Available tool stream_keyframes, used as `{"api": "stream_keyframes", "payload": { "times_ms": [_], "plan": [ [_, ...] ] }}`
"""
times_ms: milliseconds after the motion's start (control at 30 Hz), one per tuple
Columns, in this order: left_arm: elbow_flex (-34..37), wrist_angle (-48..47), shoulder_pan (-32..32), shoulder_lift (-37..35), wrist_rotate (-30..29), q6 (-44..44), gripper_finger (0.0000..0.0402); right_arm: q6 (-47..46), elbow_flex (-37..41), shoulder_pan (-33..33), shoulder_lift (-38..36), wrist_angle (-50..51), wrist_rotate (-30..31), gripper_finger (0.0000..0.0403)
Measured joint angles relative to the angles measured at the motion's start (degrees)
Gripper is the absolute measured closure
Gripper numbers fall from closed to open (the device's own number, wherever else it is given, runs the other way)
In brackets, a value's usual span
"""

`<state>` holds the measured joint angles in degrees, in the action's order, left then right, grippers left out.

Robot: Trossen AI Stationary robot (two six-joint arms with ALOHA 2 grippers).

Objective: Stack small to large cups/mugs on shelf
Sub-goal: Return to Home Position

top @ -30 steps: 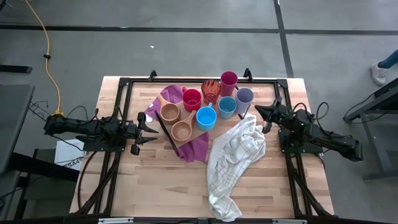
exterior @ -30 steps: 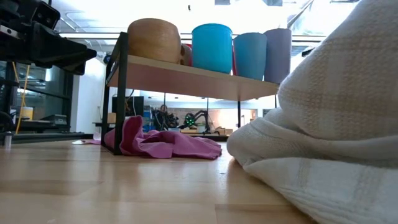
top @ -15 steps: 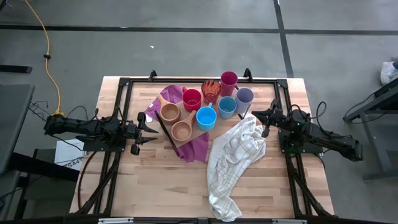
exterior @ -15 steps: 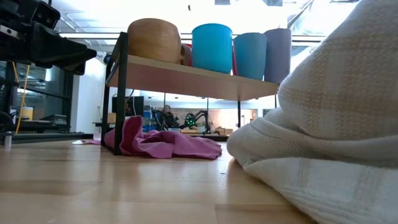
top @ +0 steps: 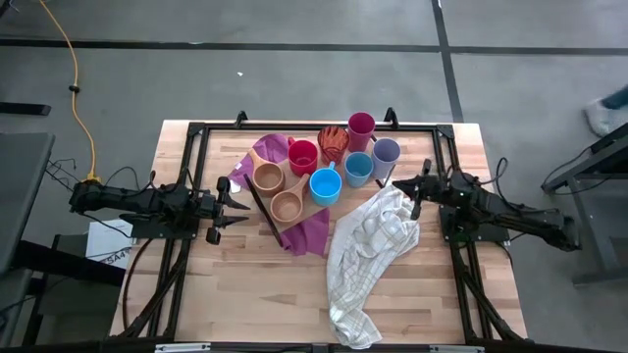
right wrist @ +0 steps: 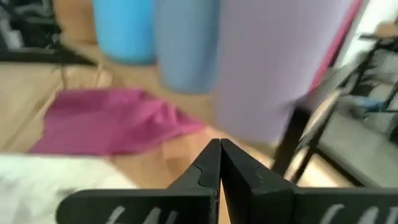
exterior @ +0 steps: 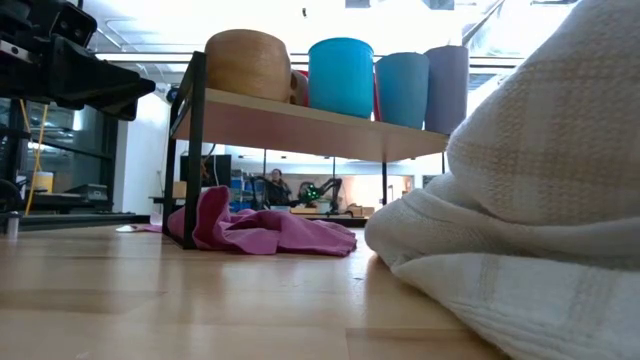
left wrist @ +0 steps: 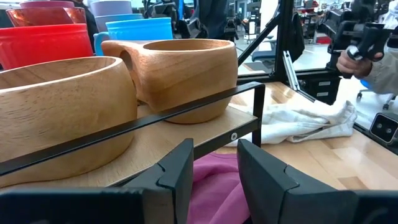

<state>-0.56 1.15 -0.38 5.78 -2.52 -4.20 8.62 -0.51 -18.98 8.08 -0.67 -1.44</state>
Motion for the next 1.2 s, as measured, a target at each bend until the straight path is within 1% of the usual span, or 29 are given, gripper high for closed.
{"api": "stream_keyframes", "payload": {
  "times_ms": [133, 300, 433, 533, 800, 1000, 1133, 1200],
  "plan": [
    [0.00, -0.01, -0.01, -0.01, -0.01, 0.01, 0.0291, 0.38, 0.04, 0.00, 3.79, -0.86, -5.56, 0.0403],
    [0.00, -0.02, -0.02, -0.02, -0.02, 0.02, 0.0291, -0.05, 0.04, 0.00, 2.76, -2.30, -14.08, 0.0403],
    [0.00, -0.01, 0.00, -0.01, -0.01, 0.01, 0.0291, 0.17, 0.04, 0.02, 0.56, -2.51, -15.63, 0.0403],
    [0.00, 0.00, -0.01, -0.01, 0.00, 0.01, 0.0291, 0.83, 0.04, 0.02, 0.12, -2.32, -14.15, 0.0403],
    [0.00, 0.00, -0.02, 0.00, -0.01, 0.00, 0.0291, 0.64, 0.04, 0.02, -0.04, -1.19, -5.45, 0.0403],
    [0.00, 0.00, 0.00, 0.00, -0.02, 0.02, 0.0291, -0.06, 0.04, 0.02, -3.99, -0.64, 0.41, 0.0403],
    [0.00, -0.01, -0.01, -0.01, -0.01, 0.00, 0.0291, -1.05, 0.04, 0.00, -7.52, -0.33, 1.27, 0.0403],
    [0.00, -0.02, 0.00, 0.00, -0.02, 0.00, 0.0291, -1.89, 0.07, 0.01, -7.93, -0.66, 1.27, 0.0403]
  ]
}}
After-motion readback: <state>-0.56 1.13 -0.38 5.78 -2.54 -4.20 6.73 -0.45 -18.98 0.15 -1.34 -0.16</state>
